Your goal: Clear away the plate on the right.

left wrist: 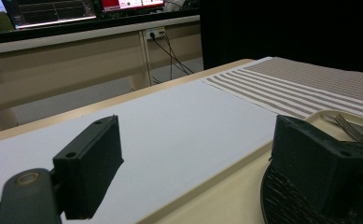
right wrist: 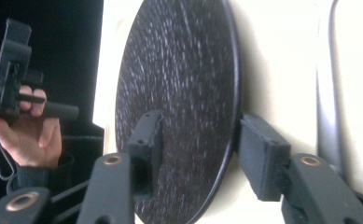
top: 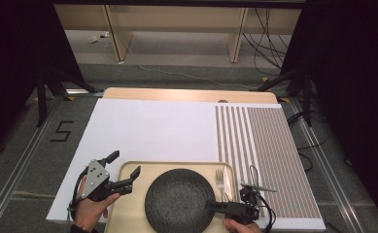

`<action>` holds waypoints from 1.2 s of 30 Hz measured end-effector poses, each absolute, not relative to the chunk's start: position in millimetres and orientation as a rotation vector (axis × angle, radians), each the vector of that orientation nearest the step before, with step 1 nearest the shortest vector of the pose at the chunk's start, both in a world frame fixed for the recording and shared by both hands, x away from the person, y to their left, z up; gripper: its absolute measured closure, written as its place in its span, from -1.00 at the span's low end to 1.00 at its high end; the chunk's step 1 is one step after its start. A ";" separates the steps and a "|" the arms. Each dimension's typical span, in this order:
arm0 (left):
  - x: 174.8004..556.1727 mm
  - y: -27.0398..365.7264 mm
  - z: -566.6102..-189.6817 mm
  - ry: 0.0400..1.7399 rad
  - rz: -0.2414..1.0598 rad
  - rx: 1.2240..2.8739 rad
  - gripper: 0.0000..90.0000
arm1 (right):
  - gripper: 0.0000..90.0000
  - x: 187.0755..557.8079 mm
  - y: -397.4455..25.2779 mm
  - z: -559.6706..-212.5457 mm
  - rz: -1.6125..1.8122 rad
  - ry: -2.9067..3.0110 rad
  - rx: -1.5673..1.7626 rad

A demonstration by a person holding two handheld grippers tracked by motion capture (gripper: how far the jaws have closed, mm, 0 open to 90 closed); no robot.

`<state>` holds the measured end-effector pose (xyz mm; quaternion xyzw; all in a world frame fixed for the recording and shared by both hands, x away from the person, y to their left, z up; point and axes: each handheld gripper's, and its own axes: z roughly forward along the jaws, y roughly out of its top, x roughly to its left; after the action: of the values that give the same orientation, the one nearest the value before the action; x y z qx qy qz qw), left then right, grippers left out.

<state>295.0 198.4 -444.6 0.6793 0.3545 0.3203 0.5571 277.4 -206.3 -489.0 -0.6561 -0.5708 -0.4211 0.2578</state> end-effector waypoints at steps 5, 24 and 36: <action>295.3 198.4 -444.9 0.838 0.752 1.603 -0.64 | 0.08 278.8 -213.9 -485.0 -1.193 -1.529 -1.799; 295.5 197.7 -445.5 0.835 0.741 1.606 -0.64 | -0.08 282.3 -224.6 -473.2 -1.418 -1.585 -1.799; 295.1 197.8 -445.4 0.836 0.740 1.614 -0.64 | -0.10 282.8 -231.6 -461.6 -1.497 -1.688 -1.806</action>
<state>295.1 197.8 -445.4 0.6835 0.3542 0.3133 0.5561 282.8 -231.6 -461.6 -0.6200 -0.5794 -0.5139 0.1258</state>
